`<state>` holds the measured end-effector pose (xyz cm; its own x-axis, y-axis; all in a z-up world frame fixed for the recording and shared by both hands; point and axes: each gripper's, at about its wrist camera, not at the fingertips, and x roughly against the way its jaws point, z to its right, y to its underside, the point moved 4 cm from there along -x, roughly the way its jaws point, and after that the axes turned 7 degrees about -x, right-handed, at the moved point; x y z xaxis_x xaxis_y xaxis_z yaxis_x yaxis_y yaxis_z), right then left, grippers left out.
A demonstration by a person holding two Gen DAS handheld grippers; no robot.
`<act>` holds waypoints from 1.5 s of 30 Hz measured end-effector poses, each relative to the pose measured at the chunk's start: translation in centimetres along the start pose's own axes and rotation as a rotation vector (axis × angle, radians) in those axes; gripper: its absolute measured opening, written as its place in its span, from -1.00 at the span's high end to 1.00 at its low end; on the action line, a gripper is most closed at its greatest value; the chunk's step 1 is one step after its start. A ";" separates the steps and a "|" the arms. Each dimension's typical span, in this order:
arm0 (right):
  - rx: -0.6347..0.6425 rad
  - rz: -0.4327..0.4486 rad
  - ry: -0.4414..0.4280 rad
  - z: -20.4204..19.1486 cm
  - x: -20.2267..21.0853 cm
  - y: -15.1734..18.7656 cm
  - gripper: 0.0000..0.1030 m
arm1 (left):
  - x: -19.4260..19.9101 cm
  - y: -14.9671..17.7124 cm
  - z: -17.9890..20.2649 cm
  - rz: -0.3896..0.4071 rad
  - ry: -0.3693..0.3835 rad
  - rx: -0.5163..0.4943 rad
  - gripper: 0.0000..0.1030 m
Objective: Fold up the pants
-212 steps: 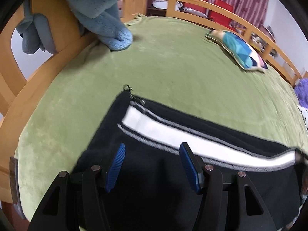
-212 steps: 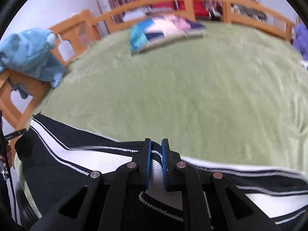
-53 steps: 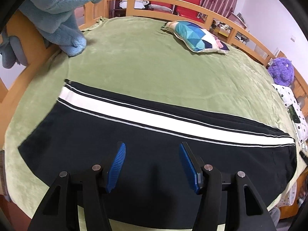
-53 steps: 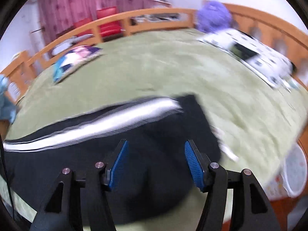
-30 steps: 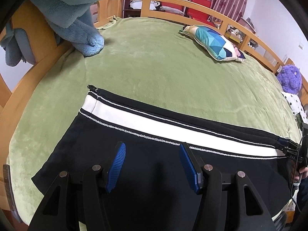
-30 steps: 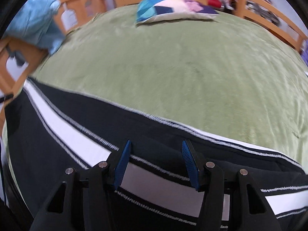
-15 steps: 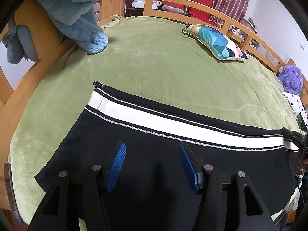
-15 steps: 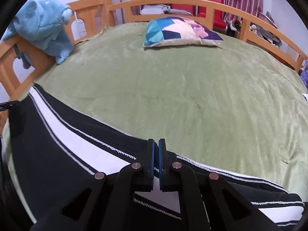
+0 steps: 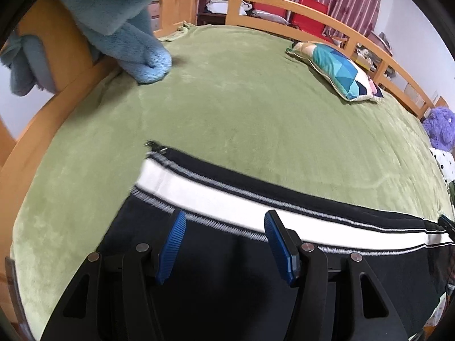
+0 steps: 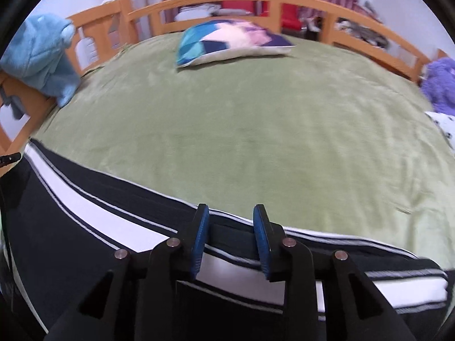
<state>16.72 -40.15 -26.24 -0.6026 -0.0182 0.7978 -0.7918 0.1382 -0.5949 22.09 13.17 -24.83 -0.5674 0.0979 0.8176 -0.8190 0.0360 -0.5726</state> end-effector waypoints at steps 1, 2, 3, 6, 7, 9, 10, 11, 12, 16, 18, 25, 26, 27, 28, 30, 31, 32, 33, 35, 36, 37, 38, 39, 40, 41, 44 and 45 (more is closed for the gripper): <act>-0.023 0.005 0.025 1.0 0.5 0.4 0.38 | -0.3 -0.2 0.7 -0.001 0.021 -0.006 -0.08; -0.044 0.009 0.035 1.8 1.0 0.7 0.38 | -0.7 -0.4 2.0 -0.001 0.065 -0.024 -0.08; -0.072 0.010 0.039 2.7 1.4 1.2 0.38 | -1.0 -0.5 3.2 -0.004 0.096 -0.049 -0.08; -0.133 -0.002 0.060 4.8 2.2 3.1 0.38 | -2.0 -0.7 8.0 0.001 0.142 -0.157 -0.08; -0.150 -0.005 0.064 5.4 2.2 3.7 0.36 | -2.2 -0.8 9.0 0.002 0.158 -0.170 -0.08; -0.184 -0.029 0.071 6.7 1.8 4.9 0.33 | -2.9 -0.9 11.7 -0.014 0.207 -0.200 -0.08; -0.205 -0.045 0.076 7.3 1.3 5.5 0.33 | -3.1 -1.0 12.8 -0.022 0.227 -0.221 -0.08; -0.224 -0.048 0.068 7.7 1.1 5.9 0.33 | -3.5 -1.0 14.2 -0.032 0.248 -0.253 -0.08; -0.232 -0.044 0.060 7.7 1.1 6.0 0.33 | -3.8 -1.1 15.6 -0.039 0.257 -0.273 -0.08; -0.238 -0.004 0.038 7.7 1.8 6.2 0.33 | -4.1 -1.1 19.9 -0.040 0.321 -0.355 -0.08; -0.236 0.006 0.026 7.6 2.0 6.2 0.33 | -4.6 -0.9 21.6 -0.046 0.325 -0.399 -0.08; -0.260 0.046 0.000 8.3 2.9 6.5 0.33 | -6.5 0.5 23.7 -0.094 0.313 -0.492 0.20; -0.260 0.051 0.000 8.3 3.0 6.5 0.33 | -6.4 0.6 23.7 -0.097 0.319 -0.497 0.50; -0.262 0.056 -0.001 8.3 3.1 6.5 0.33 | -6.1 0.7 23.6 -0.102 0.333 -0.501 0.77; -0.266 0.063 -0.007 8.3 3.1 6.5 0.33 | -6.0 0.7 23.5 -0.103 0.341 -0.501 0.78; -0.275 0.069 -0.016 8.4 3.1 6.5 0.33 | -6.0 0.8 23.2 -0.109 0.358 -0.495 0.83; -0.279 0.073 -0.018 8.4 3.0 6.5 0.33 | -6.0 0.8 23.3 -0.110 0.359 -0.493 0.83; -0.282 0.075 -0.021 8.4 3.0 6.5 0.33 | -6.0 0.8 23.3 -0.106 0.361 -0.491 0.84; -0.285 0.075 -0.023 8.4 2.9 6.5 0.33 | -5.9 0.8 23.2 -0.103 0.360 -0.487 0.84; -0.287 0.072 -0.028 8.2 2.8 6.6 0.33 | -5.6 0.6 23.2 -0.088 0.352 -0.484 0.87; -0.285 0.071 -0.026 8.2 2.8 6.6 0.33 | -5.5 0.5 23.2 -0.076 0.354 -0.475 0.88; -0.282 0.073 -0.024 8.1 2.9 6.6 0.33 | -5.3 0.2 23.1 -0.063 0.354 -0.463 0.89; -0.279 0.075 -0.018 8.0 3.0 6.6 0.33 | -5.2 -0.2 23.0 -0.051 0.354 -0.450 0.90; -0.279 0.077 -0.015 8.0 3.1 6.6 0.33 | -5.1 -0.6 22.9 -0.037 0.354 -0.435 0.90; -0.281 0.079 -0.013 8.0 3.2 6.6 0.33 | -5.0 -1.0 22.9 -0.024 0.347 -0.429 0.92; -0.281 0.083 -0.014 8.0 3.4 6.5 0.33 | -4.9 -1.5 22.9 0.002 0.323 -0.423 0.97; -0.279 0.091 -0.004 7.9 3.9 6.3 0.33 | -5.3 -2.8 22.7 0.020 0.317 -0.404 0.97; -0.279 0.090 -0.006 7.8 3.9 6.3 0.33 | -5.5 -2.7 22.8 0.007 0.331 -0.411 0.97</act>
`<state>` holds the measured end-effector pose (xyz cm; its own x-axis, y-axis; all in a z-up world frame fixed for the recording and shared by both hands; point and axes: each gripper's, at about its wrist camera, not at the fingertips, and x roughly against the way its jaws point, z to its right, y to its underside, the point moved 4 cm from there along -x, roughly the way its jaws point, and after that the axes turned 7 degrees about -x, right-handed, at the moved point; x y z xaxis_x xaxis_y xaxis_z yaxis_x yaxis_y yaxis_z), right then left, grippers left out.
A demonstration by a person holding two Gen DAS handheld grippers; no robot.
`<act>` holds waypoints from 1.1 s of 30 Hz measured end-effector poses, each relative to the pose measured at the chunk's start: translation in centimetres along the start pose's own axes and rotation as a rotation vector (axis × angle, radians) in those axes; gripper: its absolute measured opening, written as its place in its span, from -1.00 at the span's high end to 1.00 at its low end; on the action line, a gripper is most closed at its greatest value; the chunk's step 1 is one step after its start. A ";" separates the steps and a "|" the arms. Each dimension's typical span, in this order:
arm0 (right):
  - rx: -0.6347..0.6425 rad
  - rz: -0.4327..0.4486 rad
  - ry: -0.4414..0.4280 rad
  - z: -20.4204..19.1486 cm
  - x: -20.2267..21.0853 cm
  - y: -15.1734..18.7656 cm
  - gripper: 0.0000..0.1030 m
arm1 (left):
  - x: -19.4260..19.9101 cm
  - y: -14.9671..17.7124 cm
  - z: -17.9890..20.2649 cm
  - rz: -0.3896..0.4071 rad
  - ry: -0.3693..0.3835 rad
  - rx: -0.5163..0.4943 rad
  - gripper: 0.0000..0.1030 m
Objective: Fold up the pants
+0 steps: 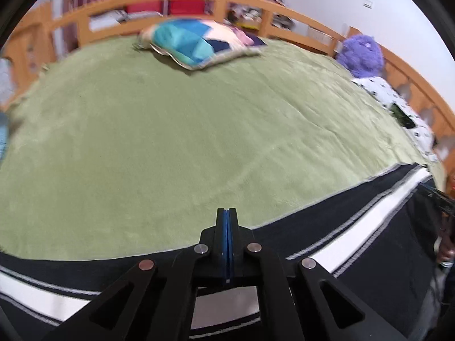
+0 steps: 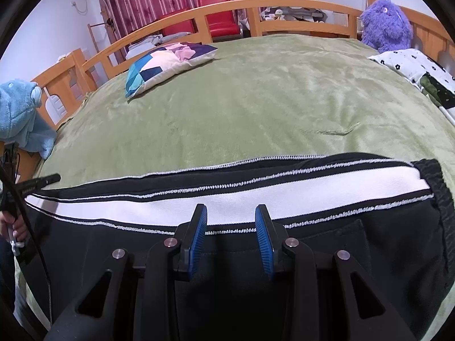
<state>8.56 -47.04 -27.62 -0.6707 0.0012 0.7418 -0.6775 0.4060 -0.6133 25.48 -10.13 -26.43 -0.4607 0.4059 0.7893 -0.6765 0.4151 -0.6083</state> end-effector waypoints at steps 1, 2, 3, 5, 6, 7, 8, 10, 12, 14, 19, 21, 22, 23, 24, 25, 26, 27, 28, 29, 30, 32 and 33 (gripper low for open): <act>0.004 -0.003 -0.002 -0.1 0.0 0.0 0.33 | 0.1 0.0 0.0 0.008 -0.013 -0.007 0.97; 0.010 -0.004 -0.001 -0.2 0.1 0.0 0.33 | 0.3 0.1 0.1 0.014 -0.013 -0.014 0.96; 0.013 -0.003 0.001 -0.3 0.1 0.0 0.33 | 0.3 0.2 0.3 0.007 0.014 -0.016 0.96; 0.013 -0.002 -0.004 -0.3 0.1 0.1 0.33 | 0.2 0.5 0.9 -0.013 0.081 -0.027 0.96; 0.006 -0.004 -0.007 -0.3 0.1 0.1 0.33 | 0.0 0.7 1.3 -0.018 0.083 -0.046 0.93; -0.001 -0.006 -0.011 -0.3 0.0 0.2 0.33 | -0.3 1.0 1.9 -0.037 0.062 -0.085 0.88; -0.004 -0.009 -0.013 -0.2 -0.1 0.2 0.33 | -0.6 1.2 2.1 -0.053 0.031 -0.112 0.79; -0.006 -0.014 -0.013 -0.1 -0.2 0.4 0.33 | -1.2 1.6 2.4 -0.076 0.011 -0.136 0.62; -0.008 -0.017 -0.014 0.0 -0.3 0.6 0.33 | -1.3 1.9 2.4 -0.083 0.039 -0.126 0.39; -0.011 -0.022 -0.014 0.1 -0.3 0.8 0.33 | -1.2 2.0 2.4 -0.083 0.045 -0.126 0.06; -0.016 -0.029 -0.016 0.1 -0.6 1.0 0.33 | -1.4 2.4 2.1 -0.093 0.028 -0.130 -0.09; -0.015 -0.031 -0.018 0.1 -0.8 1.0 0.33 | -1.5 2.5 2.1 -0.094 0.036 -0.122 0.44; -0.014 -0.032 -0.018 0.0 -0.9 1.0 0.33 | -1.6 2.5 2.2 -0.103 0.051 -0.122 0.64; -0.013 -0.033 -0.017 0.0 -0.9 1.1 0.33 | -1.7 2.6 2.2 -0.108 0.058 -0.126 0.78; -0.011 -0.033 -0.016 -0.1 -1.0 1.1 0.33 | -1.5 2.6 2.3 -0.103 0.058 -0.138 0.86; -0.009 -0.032 -0.015 -0.1 -1.0 1.1 0.33 | -1.3 2.7 2.5 -0.099 0.054 -0.163 0.87; -0.009 -0.031 -0.014 -0.1 -0.9 1.0 0.33 | -1.1 2.7 2.6 -0.086 0.046 -0.177 0.89; -0.010 -0.028 -0.013 -0.1 -0.9 1.0 0.33 | -0.9 2.7 2.6 -0.074 0.043 -0.175 0.90; -0.012 -0.024 -0.013 0.0 -0.8 0.9 0.33 | -0.7 2.5 2.3 -0.061 0.046 -0.153 0.90; -0.014 -0.020 -0.011 0.0 -0.7 0.9 0.33 | -0.4 2.3 2.0 -0.042 0.048 -0.128 0.91; -0.017 -0.016 -0.008 0.1 -0.6 0.8 0.33 | -0.1 1.9 1.7 -0.016 0.054 -0.100 0.91; -0.024 -0.002 -0.006 0.2 -0.2 0.5 0.33 | 0.0 1.3 1.6 0.001 0.043 -0.097 0.92; -0.029 0.004 -0.007 0.2 0.0 0.3 0.33 | -0.2 1.1 1.6 0.006 0.028 -0.101 0.92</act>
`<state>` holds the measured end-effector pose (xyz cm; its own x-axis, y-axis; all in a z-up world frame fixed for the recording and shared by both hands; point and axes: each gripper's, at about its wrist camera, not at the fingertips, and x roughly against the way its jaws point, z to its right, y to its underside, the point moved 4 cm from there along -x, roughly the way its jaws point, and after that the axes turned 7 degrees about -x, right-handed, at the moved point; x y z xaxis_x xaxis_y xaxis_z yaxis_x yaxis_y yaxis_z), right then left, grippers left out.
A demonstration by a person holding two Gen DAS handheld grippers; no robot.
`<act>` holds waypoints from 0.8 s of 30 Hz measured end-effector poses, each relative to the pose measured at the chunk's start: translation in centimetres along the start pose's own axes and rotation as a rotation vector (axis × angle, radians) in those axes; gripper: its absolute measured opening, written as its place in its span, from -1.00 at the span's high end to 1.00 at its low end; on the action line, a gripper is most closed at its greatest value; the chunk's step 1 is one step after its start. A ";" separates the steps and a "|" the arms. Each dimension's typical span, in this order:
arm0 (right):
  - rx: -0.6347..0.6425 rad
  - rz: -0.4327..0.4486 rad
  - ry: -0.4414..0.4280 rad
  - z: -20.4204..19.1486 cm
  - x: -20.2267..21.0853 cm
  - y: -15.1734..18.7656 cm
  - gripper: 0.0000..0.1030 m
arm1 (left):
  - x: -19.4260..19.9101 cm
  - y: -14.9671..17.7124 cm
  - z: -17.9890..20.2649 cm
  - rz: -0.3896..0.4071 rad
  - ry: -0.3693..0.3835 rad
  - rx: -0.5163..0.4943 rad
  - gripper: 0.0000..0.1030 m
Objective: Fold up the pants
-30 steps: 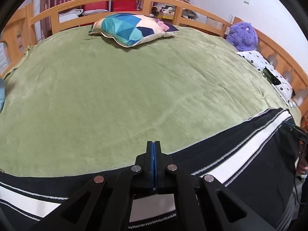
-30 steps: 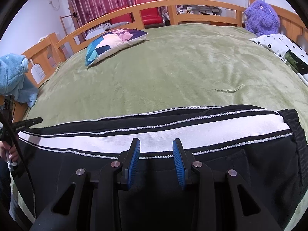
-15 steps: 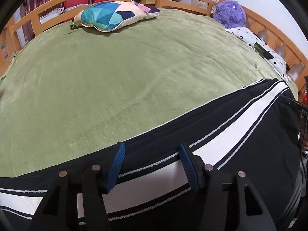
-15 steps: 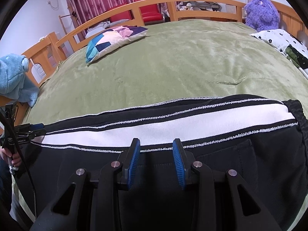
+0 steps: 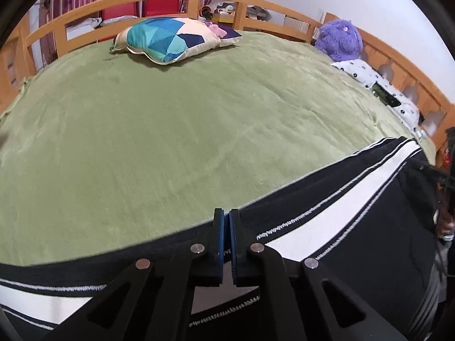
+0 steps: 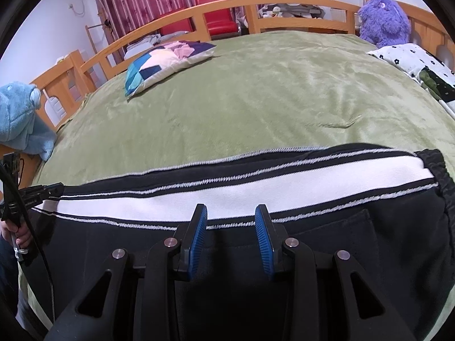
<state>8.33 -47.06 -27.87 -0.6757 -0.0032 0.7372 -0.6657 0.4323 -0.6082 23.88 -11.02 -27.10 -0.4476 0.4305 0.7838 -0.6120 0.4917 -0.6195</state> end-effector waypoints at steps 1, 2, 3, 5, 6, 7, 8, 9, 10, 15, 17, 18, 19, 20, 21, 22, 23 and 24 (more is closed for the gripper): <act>-0.005 0.007 -0.004 0.0 0.2 -0.3 0.33 | -0.3 -0.2 0.0 0.000 -0.011 0.003 0.92; -0.007 0.015 -0.008 -0.1 0.2 -0.5 0.33 | -0.6 -0.2 -0.1 -0.008 -0.020 0.002 0.92; -0.007 0.019 -0.009 -0.1 0.2 -0.9 0.33 | -0.8 -0.4 -0.3 -0.008 -0.031 0.006 0.96; -0.004 0.022 0.003 -0.2 -0.4 -1.5 0.33 | -1.3 -0.7 -1.2 -0.014 -0.097 0.021 0.97; -0.007 0.018 0.009 -0.1 -0.9 -1.9 0.33 | -1.5 -0.8 -1.7 -0.015 -0.119 0.035 0.97; -0.014 0.000 0.018 0.2 -1.9 -2.1 0.33 | -1.4 -0.8 -2.0 -0.008 -0.073 0.052 0.97; -0.022 -0.027 0.036 0.6 -2.8 -2.2 0.33 | -1.0 -0.9 -2.0 0.001 -0.054 0.055 0.97; -0.027 -0.067 0.056 1.1 -4.2 -2.0 0.33 | -0.3 -0.9 -2.1 0.015 -0.077 0.044 0.96; -0.025 -0.077 0.060 1.2 -4.9 -1.9 0.35 | 0.0 -0.8 -2.1 0.016 -0.085 0.036 0.96; -0.066 -0.071 0.063 1.5 -5.0 -2.3 0.37 | 1.5 0.8 -2.9 -0.031 -0.093 0.096 0.96; -0.112 -0.036 0.035 1.2 -3.4 -2.6 0.37 | 2.6 2.4 -3.4 -0.057 -0.111 0.135 0.96; -0.124 -0.023 0.021 0.9 -2.6 -2.8 0.32 | 3.2 3.0 -3.6 -0.065 -0.116 0.151 0.91; -0.126 -0.015 0.016 0.3 -1.7 -2.9 0.20 | 4.2 4.1 -4.1 -0.074 -0.129 0.178 0.85; -0.121 -0.009 0.020 -0.2 -1.1 -2.9 0.15 | 5.1 5.0 -4.6 -0.076 -0.139 0.202 0.68; -0.111 0.002 0.025 -1.0 -0.4 -2.9 0.11 | 6.2 6.0 -5.1 -0.071 -0.150 0.231 0.43; -0.098 0.009 0.028 -1.9 0.4 -2.8 0.10 | 7.7 7.2 -5.9 -0.056 -0.161 0.269 0.32; -0.092 0.010 0.030 -2.6 0.8 -2.8 0.09 | 8.9 8.1 -6.5 -0.040 -0.169 0.296 0.15; -0.091 0.010 0.031 -3.6 1.5 -2.5 0.09 | 10.7 9.5 -7.4 -0.018 -0.184 0.335 0.05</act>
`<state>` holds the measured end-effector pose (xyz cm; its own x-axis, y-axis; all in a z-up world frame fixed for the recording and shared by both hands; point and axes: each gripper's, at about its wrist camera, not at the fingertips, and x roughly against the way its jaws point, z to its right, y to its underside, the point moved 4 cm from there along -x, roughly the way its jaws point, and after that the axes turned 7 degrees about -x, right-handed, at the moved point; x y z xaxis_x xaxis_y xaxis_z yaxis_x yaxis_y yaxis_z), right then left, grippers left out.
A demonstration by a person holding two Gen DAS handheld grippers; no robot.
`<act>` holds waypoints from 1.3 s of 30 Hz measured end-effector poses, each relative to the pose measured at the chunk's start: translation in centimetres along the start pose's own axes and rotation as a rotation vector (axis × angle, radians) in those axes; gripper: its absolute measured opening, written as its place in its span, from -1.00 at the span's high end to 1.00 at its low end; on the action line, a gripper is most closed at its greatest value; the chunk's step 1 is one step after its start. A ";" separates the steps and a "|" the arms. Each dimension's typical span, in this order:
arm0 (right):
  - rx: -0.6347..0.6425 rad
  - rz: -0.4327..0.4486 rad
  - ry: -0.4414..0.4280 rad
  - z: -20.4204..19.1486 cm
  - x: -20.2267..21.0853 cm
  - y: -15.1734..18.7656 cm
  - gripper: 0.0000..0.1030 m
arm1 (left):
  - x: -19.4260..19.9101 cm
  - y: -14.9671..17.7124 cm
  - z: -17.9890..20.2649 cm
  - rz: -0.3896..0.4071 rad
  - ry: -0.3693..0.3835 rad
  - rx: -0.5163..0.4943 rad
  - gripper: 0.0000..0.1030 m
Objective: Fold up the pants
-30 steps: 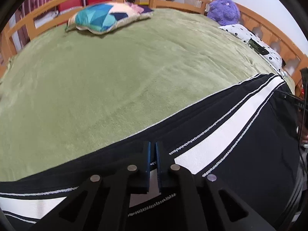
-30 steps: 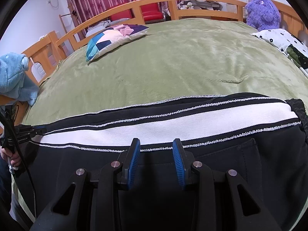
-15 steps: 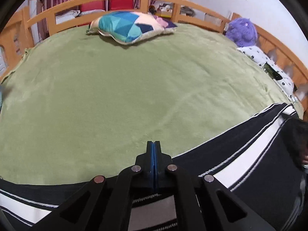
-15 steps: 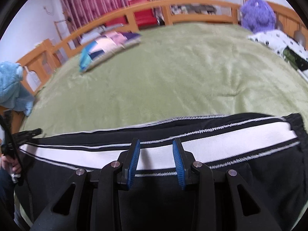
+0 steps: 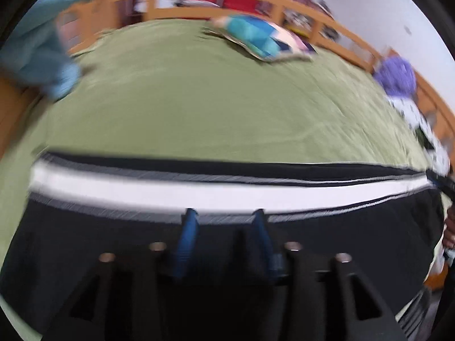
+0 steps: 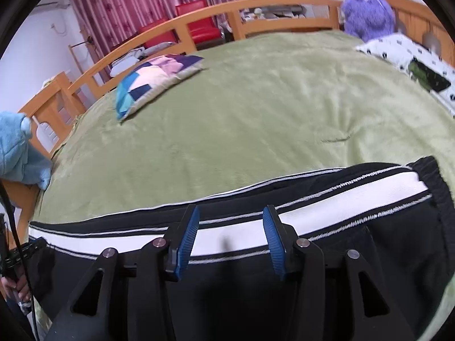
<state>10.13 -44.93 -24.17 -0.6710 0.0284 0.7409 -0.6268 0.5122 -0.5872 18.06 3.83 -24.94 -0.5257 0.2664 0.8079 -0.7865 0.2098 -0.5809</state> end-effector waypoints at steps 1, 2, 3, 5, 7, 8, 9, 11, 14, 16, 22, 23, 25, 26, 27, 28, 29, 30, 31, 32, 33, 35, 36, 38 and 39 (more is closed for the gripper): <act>-0.001 -0.003 0.000 -0.8 0.6 0.4 0.08 | 1.0 0.8 -1.0 0.011 -0.007 0.025 0.04; 0.000 -0.006 -0.001 -1.5 1.0 0.7 0.07 | 2.0 1.6 -2.2 0.021 -0.016 0.054 0.04; 0.003 -0.011 -0.001 -2.4 1.4 1.1 0.07 | 3.3 2.7 -3.9 0.032 -0.033 0.098 0.04; 0.008 -0.016 -0.002 -4.5 2.3 2.3 0.07 | 4.7 4.3 -6.4 0.046 -0.055 0.171 0.04; 0.021 -0.028 -0.004 -6.4 2.8 3.4 0.07 | 5.7 6.0 -8.9 0.036 -0.093 0.244 0.04; 0.028 -0.038 -0.003 -7.1 2.9 3.9 0.07 | 6.0 6.8 -9.9 0.036 -0.095 0.268 0.04; 0.042 -0.055 0.003 -8.2 3.0 4.8 0.07 | 6.2 7.3 -10.7 0.035 -0.098 0.287 0.04; 0.061 -0.058 0.025 -9.9 3.1 6.1 0.07 | 6.5 8.3 -12.3 0.028 -0.123 0.308 0.04; 0.076 -0.059 0.039 -11.7 3.6 8.1 0.07 | 6.7 9.2 -13.6 0.028 -0.140 0.316 0.04; 0.081 -0.081 0.036 -12.9 3.7 9.4 0.07 | 6.6 9.5 -14.2 0.029 -0.137 0.324 0.04; 0.094 -0.136 0.030 -14.6 3.7 12.3 0.07 | 5.6 9.9 -14.7 0.039 -0.133 0.315 0.05; 0.096 -0.140 0.033 -14.7 3.5 12.5 0.07 | 5.8 10.1 -14.7 0.043 -0.125 0.316 0.05; 0.098 -0.154 0.037 -15.0 3.3 13.0 0.07 | 6.7 10.6 -15.0 0.064 -0.108 0.330 0.05; 0.098 -0.159 0.037 -15.0 3.2 13.2 0.07 | 6.9 10.9 -15.2 0.070 -0.102 0.336 0.05; 0.096 -0.164 0.038 -15.0 3.0 13.4 0.07 | 7.1 11.2 -15.3 0.073 -0.092 0.343 0.05; 0.095 -0.167 0.038 -15.1 2.9 13.5 0.07 | 7.3 11.5 -15.4 0.075 -0.083 0.352 0.05; 0.095 -0.172 0.037 -15.1 2.7 13.7 0.07 | 7.4 11.7 -15.6 0.082 -0.075 0.361 0.05; 0.095 -0.176 0.036 -15.2 2.5 13.7 0.07 | 7.6 12.0 -15.8 0.090 -0.072 0.371 0.10; 0.095 -0.180 0.035 -15.2 2.3 13.7 0.07 | 7.9 12.1 -15.9 0.102 -0.072 0.381 0.17; 0.096 -0.185 0.035 -15.2 2.1 13.8 0.07 | 8.3 12.3 -16.0 0.120 -0.067 0.395 0.17; 0.097 -0.191 0.035 -15.2 1.9 13.9 0.07 | 8.6 12.5 -16.1 0.136 -0.058 0.407 0.17; 0.095 -0.197 0.031 -15.2 1.7 14.2 0.07 | 8.2 12.4 -16.2 0.124 -0.061 0.408 0.17; 0.096 -0.200 0.029 -15.1 1.5 14.2 0.07 | 7.7 12.3 -16.5 0.116 -0.069 0.417 0.17; 0.098 -0.209 0.032 -15.2 1.2 14.5 0.07 | 7.2 12.3 -17.1 0.117 -0.051 0.463 0.18; 0.098 -0.214 0.037 -15.1 1.1 14.6 0.07 | 7.1 12.3 -17.4 0.123 -0.043 0.484 0.20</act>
<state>6.22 -24.51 -26.99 -0.5048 -0.0390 0.8624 -0.7899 0.4239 -0.4432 10.25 24.72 -28.08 -0.6289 0.2203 0.7456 -0.7726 -0.2836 -0.5680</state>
